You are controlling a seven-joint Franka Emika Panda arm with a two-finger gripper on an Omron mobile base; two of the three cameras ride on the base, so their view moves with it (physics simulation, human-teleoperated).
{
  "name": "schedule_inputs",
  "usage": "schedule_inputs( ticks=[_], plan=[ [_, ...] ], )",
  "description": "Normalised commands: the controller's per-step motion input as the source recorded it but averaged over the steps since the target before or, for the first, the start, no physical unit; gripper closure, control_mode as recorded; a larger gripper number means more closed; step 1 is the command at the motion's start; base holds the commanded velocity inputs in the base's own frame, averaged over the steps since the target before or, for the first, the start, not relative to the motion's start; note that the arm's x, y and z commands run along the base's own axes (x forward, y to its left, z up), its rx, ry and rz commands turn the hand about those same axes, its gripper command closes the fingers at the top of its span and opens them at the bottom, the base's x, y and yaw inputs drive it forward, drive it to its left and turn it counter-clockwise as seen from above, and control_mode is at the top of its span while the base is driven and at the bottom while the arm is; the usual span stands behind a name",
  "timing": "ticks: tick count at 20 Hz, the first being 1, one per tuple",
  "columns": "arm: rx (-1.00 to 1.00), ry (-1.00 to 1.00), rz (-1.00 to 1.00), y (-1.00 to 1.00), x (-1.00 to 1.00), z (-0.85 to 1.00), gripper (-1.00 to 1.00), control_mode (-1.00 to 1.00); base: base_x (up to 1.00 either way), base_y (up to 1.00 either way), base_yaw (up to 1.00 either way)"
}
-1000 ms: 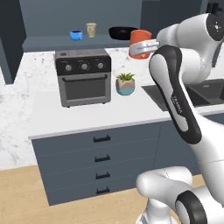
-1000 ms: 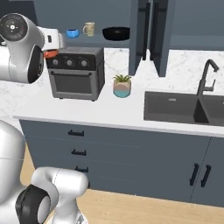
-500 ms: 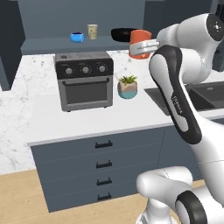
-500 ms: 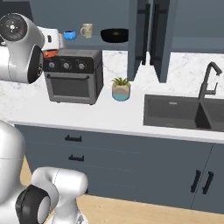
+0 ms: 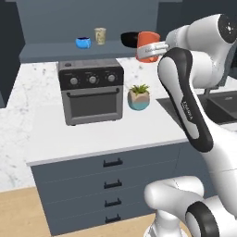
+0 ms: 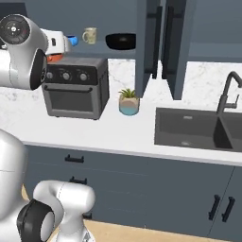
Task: Gather all objects into one cabinet and sort the glasses and bowls to opposite sides.
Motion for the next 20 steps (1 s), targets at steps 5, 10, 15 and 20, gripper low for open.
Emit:
schedule_inputs(
  ticks=[5,10,15,20],
  plan=[
    [0.00,0.00,0.00,0.00,0.00,0.00,1.00,1.00,0.43,0.02,0.00],
    [0.00,0.00,0.00,0.00,0.00,0.00,1.00,1.00,0.43,0.03,0.00],
    [0.00,0.00,0.00,0.00,0.00,0.00,1.00,1.00,0.39,0.03,0.00],
    [0.00,0.00,0.00,0.00,0.00,0.00,1.00,1.00,0.39,0.01,0.00]
  ],
)
